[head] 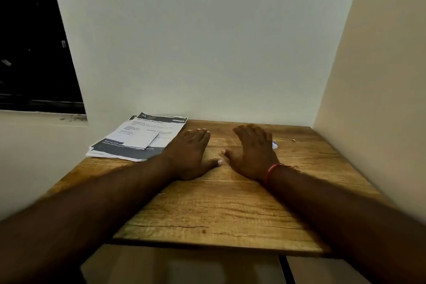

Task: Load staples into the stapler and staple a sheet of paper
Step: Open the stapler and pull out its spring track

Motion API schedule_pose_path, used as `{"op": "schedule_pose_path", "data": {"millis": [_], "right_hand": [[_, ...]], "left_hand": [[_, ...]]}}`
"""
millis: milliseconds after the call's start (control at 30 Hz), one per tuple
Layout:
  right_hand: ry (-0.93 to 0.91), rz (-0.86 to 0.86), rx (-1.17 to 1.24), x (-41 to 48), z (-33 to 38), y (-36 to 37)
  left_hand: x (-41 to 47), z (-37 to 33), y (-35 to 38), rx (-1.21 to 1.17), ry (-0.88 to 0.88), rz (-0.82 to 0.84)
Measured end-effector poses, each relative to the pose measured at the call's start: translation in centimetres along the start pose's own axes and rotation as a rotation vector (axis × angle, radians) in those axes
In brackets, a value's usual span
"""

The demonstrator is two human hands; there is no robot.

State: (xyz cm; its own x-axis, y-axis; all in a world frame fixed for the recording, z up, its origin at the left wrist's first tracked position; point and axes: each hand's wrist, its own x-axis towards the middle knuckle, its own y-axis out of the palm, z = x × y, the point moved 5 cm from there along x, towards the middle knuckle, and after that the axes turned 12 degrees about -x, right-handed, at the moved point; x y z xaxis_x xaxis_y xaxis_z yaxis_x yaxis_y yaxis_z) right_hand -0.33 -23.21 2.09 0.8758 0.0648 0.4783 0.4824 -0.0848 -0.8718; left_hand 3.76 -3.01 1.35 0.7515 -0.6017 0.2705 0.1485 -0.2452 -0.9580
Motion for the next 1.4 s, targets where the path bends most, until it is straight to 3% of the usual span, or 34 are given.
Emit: {"op": "schedule_pose_path", "data": {"millis": [67,167,333,500,733,867,1000,1067,1167,1300,1400], "right_hand": [[0.088,-0.043,-0.06,1.3,-0.7,0.1],[0.225,0.032,-0.13,2.9,-2.0,1.3],[0.331,0.108,-0.109,3.6,-4.0,3.4],[0.294,0.076,-0.03,3.9,-5.0,3.9],[0.203,0.013,0.238,3.4,-4.2,2.6],[0.139,-0.104,0.472,2.3,-2.0,1.3],[0.013,-0.24,0.55,1.5,1.1,-0.4],[-0.025,-0.269,0.558,1.1,1.9,-0.9],[-0.033,-0.264,0.616,0.9,2.0,-1.2],[0.025,-0.226,0.719,1.2,1.2,-1.4],[-0.005,-0.153,0.805,1.4,0.9,-1.5]], "left_hand": [[0.9,0.1,-0.1,0.043,0.011,-0.054],[1.9,0.2,0.1,0.034,0.009,-0.103],[1.7,1.9,0.2,-0.218,-0.108,-0.129],[1.6,2.8,-0.7,-0.626,-0.232,-0.138],[1.8,3.5,-0.9,-0.757,-0.261,-0.184],[1.6,3.0,-0.7,-0.855,-0.297,-0.22],[1.7,1.6,0.0,-1.344,-0.325,-0.191],[1.6,1.1,-0.2,-1.446,-0.3,-0.197],[1.4,1.1,-0.9,-1.406,-0.241,-0.234],[1.2,1.2,-2.1,-1.083,-0.161,-0.299],[1.3,1.1,-2.8,-1.019,-0.106,-0.373]]}}
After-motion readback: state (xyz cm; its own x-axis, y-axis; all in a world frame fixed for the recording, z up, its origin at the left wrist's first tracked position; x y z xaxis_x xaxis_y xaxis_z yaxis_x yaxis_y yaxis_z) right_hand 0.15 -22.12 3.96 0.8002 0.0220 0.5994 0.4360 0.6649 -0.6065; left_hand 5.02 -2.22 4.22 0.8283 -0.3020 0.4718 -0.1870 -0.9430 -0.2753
